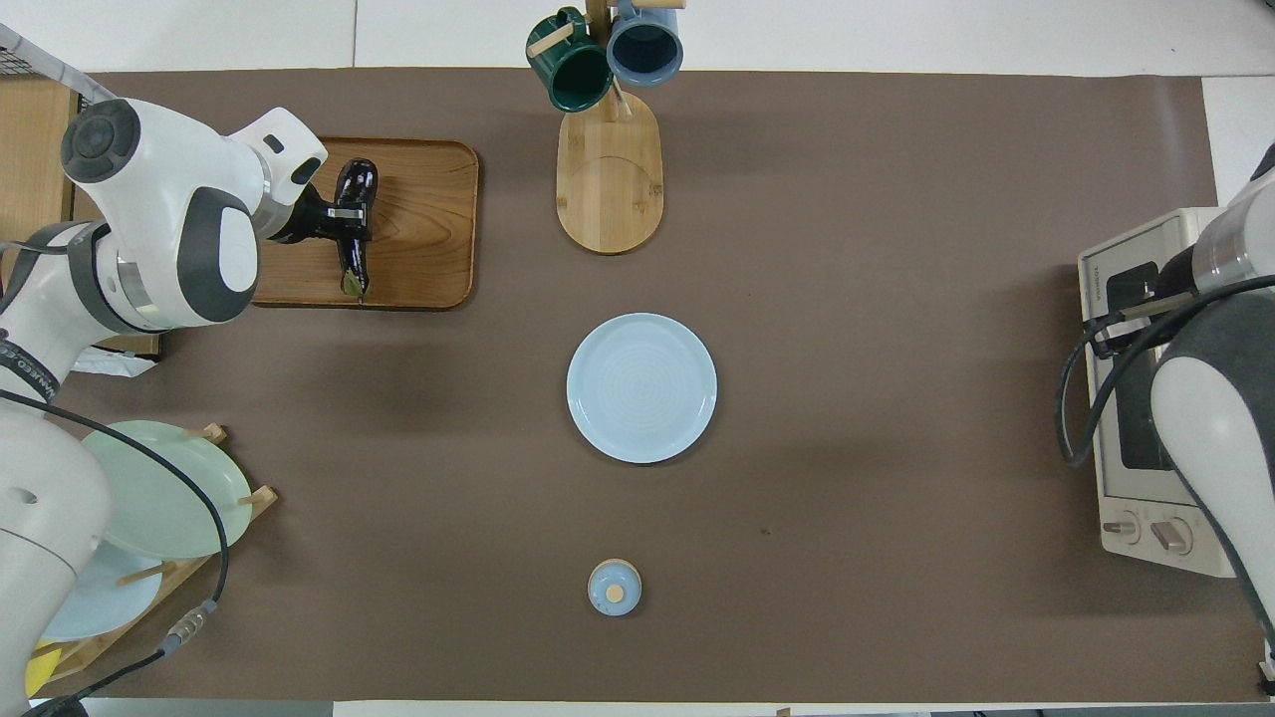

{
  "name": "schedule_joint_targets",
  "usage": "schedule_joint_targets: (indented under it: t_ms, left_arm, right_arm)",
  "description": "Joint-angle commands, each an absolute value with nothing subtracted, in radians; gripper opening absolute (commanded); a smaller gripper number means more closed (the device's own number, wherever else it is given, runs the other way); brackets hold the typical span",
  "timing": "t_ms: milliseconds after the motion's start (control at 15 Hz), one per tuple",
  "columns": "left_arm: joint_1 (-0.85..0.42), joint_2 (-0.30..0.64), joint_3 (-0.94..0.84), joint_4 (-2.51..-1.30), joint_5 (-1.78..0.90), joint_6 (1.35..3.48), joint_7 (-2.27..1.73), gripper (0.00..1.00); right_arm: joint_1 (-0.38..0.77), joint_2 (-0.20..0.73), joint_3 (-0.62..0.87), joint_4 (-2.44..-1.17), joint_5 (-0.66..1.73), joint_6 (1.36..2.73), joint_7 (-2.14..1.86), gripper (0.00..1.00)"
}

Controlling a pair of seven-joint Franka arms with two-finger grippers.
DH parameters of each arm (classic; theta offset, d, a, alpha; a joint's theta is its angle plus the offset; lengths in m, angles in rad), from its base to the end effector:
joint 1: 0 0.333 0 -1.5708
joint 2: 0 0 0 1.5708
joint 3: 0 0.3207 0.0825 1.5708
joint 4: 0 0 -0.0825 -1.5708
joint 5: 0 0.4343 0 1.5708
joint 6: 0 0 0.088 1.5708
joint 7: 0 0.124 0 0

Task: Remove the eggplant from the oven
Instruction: 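Carry the eggplant with the left gripper onto the wooden tray, then open the left gripper and release the eggplant on the tray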

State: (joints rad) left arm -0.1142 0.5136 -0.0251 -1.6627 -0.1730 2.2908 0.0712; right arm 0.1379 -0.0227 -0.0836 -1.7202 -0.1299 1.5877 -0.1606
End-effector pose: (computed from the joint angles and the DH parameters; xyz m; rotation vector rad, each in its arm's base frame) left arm 0.7277 -0.1064 0.2799 2.9812 -0.1488 0.1628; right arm 0.5905 0.0158 0.5505 2.9959 0.3375 -0.1758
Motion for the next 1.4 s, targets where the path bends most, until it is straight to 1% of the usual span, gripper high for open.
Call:
schedule_joint_targets:
  t_ms: [0, 67, 200, 467, 533, 600, 867, 1000, 1200, 1333]
  left_arm:
    - [-0.110, 0.528, -0.028, -1.647, -0.156, 2.309, 0.109, 0.00]
    - [-0.110, 0.528, -0.028, -1.647, -0.156, 2.313, 0.113, 0.00]
    - [-0.110, 0.528, -0.026, -1.646, -0.156, 2.316, 0.115, 0.00]
    - [-0.110, 0.529, -0.026, -1.635, -0.156, 2.313, 0.117, 0.00]
    - [-0.110, 0.529, -0.026, -1.634, -0.156, 2.312, 0.115, 0.36]
    - [-0.110, 0.529, -0.026, -1.634, -0.156, 2.312, 0.115, 0.99]
    - [-0.100, 0.505, -0.003, -1.631, -0.156, 2.260, 0.115, 1.00]
    - [-0.098, 0.463, 0.003, -1.623, -0.156, 2.192, 0.115, 1.00]
    - [-0.098, 0.369, 0.018, -1.617, -0.158, 2.088, 0.088, 1.00]
    - [-0.110, 0.307, 0.034, -1.617, -0.156, 2.022, 0.022, 1.00]
  right_arm:
    - [0.130, 0.003, -0.078, -1.677, -0.042, 1.565, -0.157, 0.34]
    - [0.155, 0.003, -0.069, -1.675, -0.026, 1.560, -0.129, 0.38]
    - [0.176, -0.006, -0.067, -1.674, -0.025, 1.540, -0.069, 1.00]
    - [0.169, -0.015, -0.067, -1.677, -0.020, 1.525, -0.066, 1.00]
    - [0.169, -0.015, -0.067, -1.677, -0.020, 1.525, -0.064, 1.00]
    - [0.172, -0.015, -0.067, -1.677, -0.021, 1.526, -0.064, 1.00]
    - [0.166, -0.015, -0.072, -1.675, -0.020, 1.534, -0.066, 1.00]
    - [0.164, -0.015, -0.074, -1.677, -0.020, 1.536, -0.066, 1.00]
    - [0.157, -0.015, -0.081, -1.677, -0.023, 1.532, -0.064, 1.00]
    - [0.118, -0.014, -0.083, -1.677, -0.023, 1.539, -0.064, 1.00]
